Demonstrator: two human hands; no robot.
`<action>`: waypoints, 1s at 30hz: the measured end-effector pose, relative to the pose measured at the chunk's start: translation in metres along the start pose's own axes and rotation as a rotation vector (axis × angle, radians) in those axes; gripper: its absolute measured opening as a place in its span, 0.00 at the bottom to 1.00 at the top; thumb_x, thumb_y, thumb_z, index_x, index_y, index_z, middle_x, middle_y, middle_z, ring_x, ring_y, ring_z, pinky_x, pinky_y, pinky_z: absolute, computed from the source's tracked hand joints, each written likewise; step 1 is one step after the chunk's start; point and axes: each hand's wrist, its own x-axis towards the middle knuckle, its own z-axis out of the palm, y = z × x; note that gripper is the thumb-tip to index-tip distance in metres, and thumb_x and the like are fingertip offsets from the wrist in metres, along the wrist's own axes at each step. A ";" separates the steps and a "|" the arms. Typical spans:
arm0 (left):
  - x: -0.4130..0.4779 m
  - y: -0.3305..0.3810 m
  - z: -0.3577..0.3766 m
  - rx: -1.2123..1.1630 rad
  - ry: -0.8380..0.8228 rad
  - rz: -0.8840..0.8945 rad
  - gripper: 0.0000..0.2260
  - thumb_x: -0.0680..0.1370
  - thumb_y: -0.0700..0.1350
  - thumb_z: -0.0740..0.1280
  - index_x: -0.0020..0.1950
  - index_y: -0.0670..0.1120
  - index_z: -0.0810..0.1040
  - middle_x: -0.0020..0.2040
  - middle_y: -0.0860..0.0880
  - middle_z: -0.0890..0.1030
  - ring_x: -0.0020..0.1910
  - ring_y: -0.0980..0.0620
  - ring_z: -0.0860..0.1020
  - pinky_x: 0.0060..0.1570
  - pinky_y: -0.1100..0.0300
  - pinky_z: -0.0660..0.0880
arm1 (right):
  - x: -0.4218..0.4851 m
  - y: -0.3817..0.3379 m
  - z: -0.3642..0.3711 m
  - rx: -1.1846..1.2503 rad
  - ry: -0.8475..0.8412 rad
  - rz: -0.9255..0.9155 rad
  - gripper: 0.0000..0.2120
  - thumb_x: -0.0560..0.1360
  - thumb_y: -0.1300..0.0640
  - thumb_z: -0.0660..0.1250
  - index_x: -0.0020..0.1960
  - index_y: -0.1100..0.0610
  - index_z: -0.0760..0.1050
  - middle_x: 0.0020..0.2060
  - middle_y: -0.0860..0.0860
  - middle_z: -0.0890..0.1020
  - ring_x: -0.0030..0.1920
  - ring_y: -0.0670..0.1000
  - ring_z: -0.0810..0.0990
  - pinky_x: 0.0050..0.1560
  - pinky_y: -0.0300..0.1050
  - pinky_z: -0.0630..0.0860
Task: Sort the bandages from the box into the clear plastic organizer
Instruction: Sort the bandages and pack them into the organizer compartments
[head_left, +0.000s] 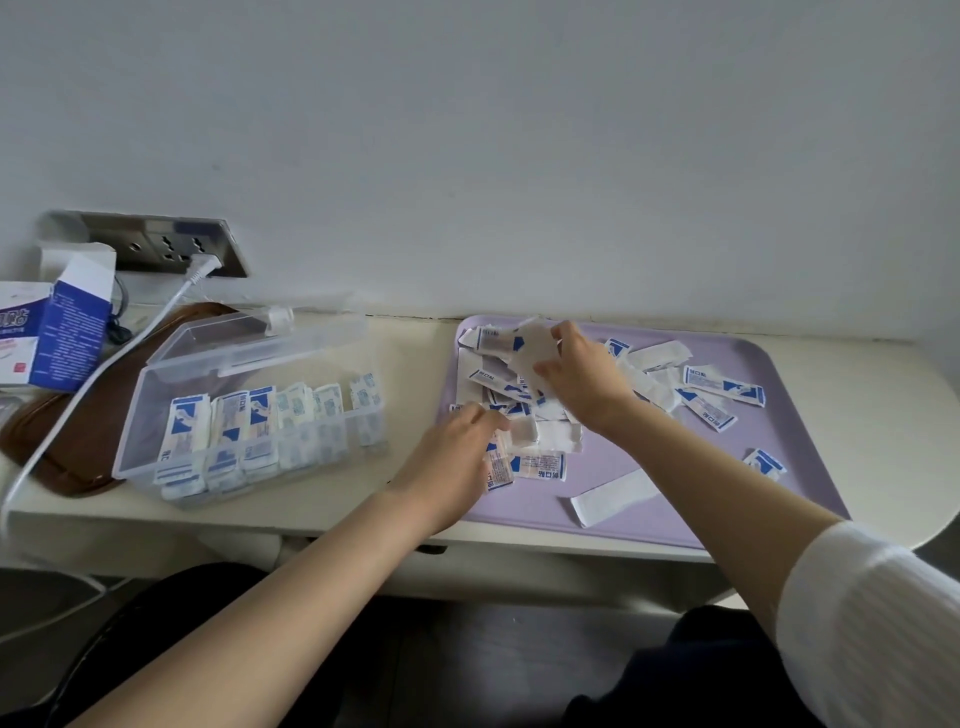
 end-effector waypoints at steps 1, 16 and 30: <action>0.000 -0.001 0.001 0.033 -0.011 -0.003 0.23 0.76 0.34 0.59 0.70 0.47 0.66 0.67 0.49 0.68 0.67 0.49 0.66 0.61 0.60 0.62 | -0.001 0.001 -0.004 0.051 0.042 0.006 0.15 0.77 0.61 0.60 0.62 0.62 0.64 0.53 0.62 0.78 0.44 0.58 0.72 0.42 0.48 0.69; 0.018 0.007 -0.016 -0.019 -0.224 -0.215 0.23 0.71 0.37 0.69 0.63 0.44 0.66 0.60 0.45 0.75 0.56 0.44 0.75 0.52 0.53 0.73 | -0.036 0.019 -0.011 -0.165 -0.345 0.074 0.06 0.77 0.63 0.57 0.53 0.62 0.69 0.44 0.56 0.71 0.37 0.52 0.70 0.29 0.38 0.62; 0.014 0.012 -0.013 -0.289 0.051 -0.236 0.05 0.75 0.37 0.66 0.47 0.43 0.72 0.37 0.53 0.74 0.36 0.52 0.73 0.27 0.70 0.66 | -0.045 0.008 -0.016 -0.068 -0.415 -0.006 0.09 0.80 0.63 0.50 0.46 0.60 0.68 0.42 0.54 0.71 0.38 0.51 0.68 0.31 0.38 0.61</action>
